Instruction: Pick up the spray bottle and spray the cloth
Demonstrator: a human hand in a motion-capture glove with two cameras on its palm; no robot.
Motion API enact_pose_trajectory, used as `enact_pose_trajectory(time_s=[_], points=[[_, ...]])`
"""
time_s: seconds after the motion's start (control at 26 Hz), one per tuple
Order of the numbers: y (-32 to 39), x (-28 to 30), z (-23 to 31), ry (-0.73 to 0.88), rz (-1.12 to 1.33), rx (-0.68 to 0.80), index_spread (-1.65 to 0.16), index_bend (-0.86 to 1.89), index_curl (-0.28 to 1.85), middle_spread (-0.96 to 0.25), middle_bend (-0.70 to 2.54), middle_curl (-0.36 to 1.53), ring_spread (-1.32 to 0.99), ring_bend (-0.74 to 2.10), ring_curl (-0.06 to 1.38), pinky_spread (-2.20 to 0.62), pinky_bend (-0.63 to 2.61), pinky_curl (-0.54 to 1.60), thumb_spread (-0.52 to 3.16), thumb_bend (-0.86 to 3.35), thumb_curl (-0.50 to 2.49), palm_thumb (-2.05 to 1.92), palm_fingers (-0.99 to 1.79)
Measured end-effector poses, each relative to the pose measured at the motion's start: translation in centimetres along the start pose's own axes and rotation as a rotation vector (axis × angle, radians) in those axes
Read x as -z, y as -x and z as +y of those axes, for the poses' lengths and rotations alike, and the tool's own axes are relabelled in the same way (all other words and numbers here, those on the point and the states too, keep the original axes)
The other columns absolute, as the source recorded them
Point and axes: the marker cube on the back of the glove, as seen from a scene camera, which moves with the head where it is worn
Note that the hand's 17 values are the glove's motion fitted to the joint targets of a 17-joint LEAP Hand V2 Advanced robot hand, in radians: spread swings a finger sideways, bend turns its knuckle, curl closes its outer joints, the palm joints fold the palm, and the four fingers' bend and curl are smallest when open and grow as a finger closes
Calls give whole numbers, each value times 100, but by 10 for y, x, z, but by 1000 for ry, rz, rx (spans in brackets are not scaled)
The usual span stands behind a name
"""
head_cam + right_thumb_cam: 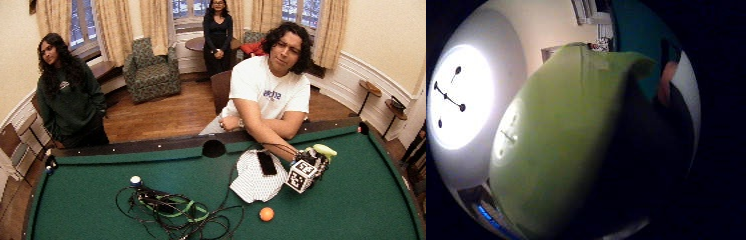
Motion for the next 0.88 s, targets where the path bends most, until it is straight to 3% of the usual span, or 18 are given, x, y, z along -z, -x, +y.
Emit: enact_pose_trajectory(time_s=[0.35, 0.58, 0.88], points=[[-12, 15, 21, 56, 183, -47, -30, 30, 59, -19, 54, 48, -17, 48, 43, -1, 17, 34, 75, -8, 68, 63, 88], [-2, 51, 58, 24, 404, -47, -34, 14, 51, -17, 37, 42, -15, 42, 40, 10, 21, 34, 85, -8, 58, 50, 68], [23, 86, 112, 70, 686, -4, -39, 17, 45, -15, 24, 38, -16, 25, 34, 17, 22, 35, 90, -6, 49, 40, 47]])
